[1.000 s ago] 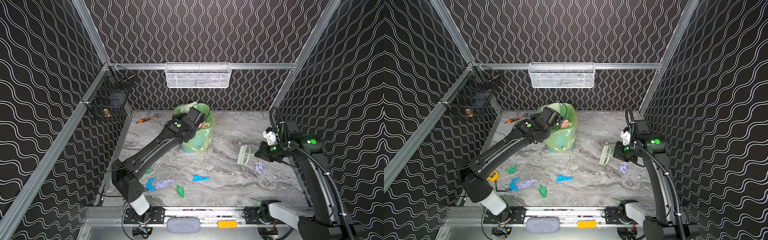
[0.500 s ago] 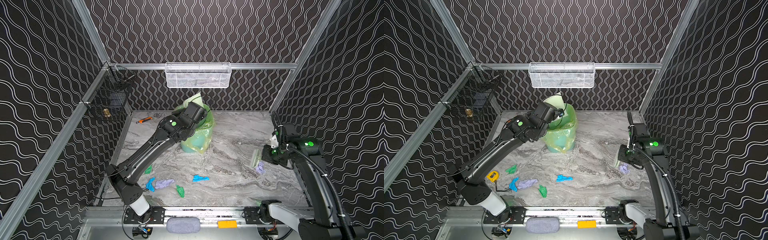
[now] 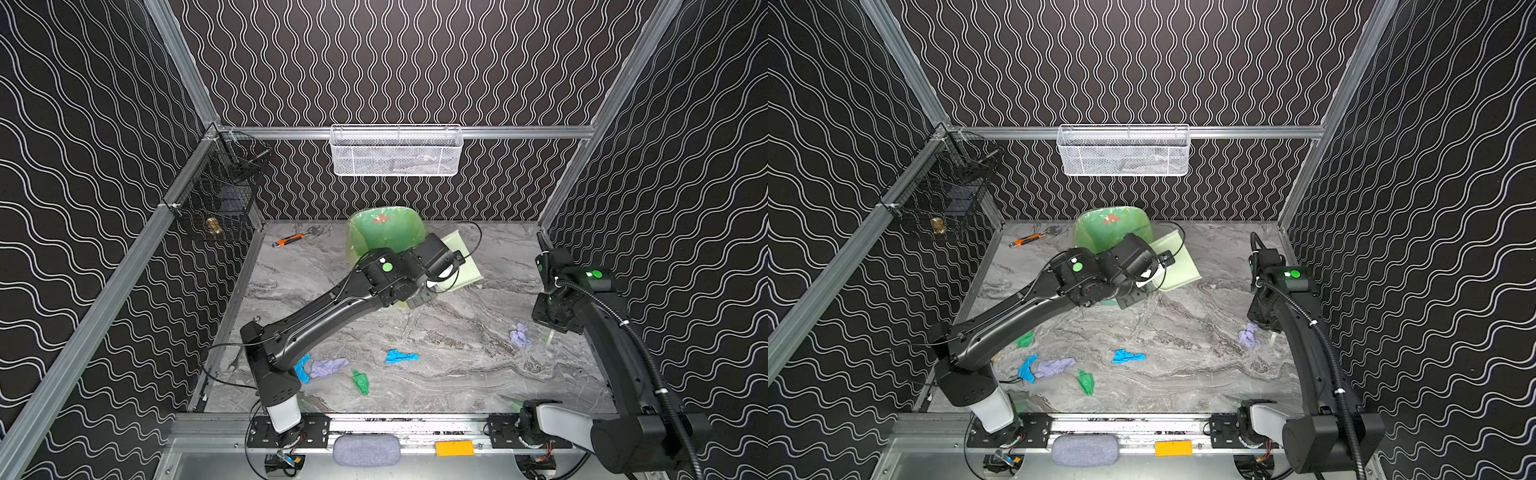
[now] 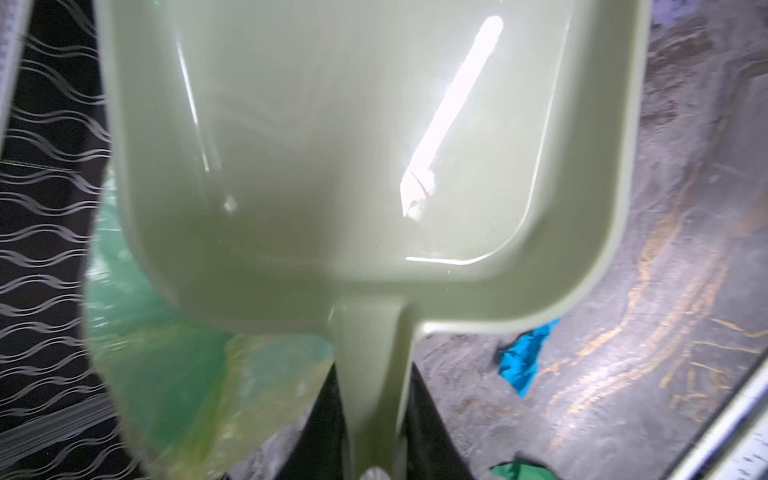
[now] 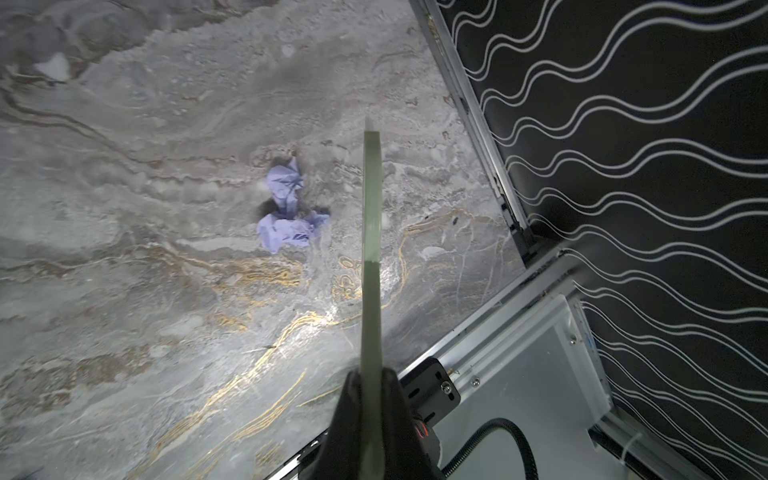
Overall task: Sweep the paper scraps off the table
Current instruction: 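Lower the empty dustpan beside the purple scrap while the right gripper brings the brush, then sweep the purple scrap into the dustpan with the right gripper's brush while left holds it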
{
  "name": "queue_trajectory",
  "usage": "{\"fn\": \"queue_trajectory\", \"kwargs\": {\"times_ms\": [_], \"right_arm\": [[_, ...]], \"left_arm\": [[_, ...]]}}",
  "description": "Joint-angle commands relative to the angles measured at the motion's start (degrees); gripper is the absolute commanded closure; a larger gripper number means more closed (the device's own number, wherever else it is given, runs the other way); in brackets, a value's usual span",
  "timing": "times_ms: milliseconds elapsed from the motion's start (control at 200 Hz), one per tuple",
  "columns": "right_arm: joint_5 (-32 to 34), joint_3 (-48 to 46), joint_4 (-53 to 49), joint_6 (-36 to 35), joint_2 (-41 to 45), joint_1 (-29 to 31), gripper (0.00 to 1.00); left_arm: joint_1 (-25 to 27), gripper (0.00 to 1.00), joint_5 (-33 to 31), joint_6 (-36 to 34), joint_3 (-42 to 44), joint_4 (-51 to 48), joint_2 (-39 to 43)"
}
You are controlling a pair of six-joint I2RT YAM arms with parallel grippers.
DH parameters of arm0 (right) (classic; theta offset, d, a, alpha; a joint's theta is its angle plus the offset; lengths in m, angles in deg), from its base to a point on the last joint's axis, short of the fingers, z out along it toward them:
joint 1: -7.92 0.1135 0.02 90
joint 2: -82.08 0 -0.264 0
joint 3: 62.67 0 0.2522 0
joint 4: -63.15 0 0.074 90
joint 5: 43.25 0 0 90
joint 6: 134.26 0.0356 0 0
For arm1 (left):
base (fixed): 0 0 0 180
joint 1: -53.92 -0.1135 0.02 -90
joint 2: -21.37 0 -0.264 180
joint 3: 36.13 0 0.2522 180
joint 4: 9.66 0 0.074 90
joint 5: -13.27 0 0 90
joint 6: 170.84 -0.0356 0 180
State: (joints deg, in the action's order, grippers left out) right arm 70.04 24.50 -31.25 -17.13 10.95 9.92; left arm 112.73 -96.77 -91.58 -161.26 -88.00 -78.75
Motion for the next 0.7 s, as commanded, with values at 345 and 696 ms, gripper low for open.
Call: {"fn": "queue_trajectory", "kwargs": {"times_ms": [345,696], "right_arm": [[-8.52,-1.95,7.25,-5.05,-10.06,-6.57,1.00],[-13.50,-0.19,5.06,-6.67,-12.90,-2.83,1.00]], "left_arm": [[2.81,0.95,12.95,7.02,13.93,3.59,1.31],[3.24,0.94,19.12,8.95,31.36,12.00,5.98]]}}
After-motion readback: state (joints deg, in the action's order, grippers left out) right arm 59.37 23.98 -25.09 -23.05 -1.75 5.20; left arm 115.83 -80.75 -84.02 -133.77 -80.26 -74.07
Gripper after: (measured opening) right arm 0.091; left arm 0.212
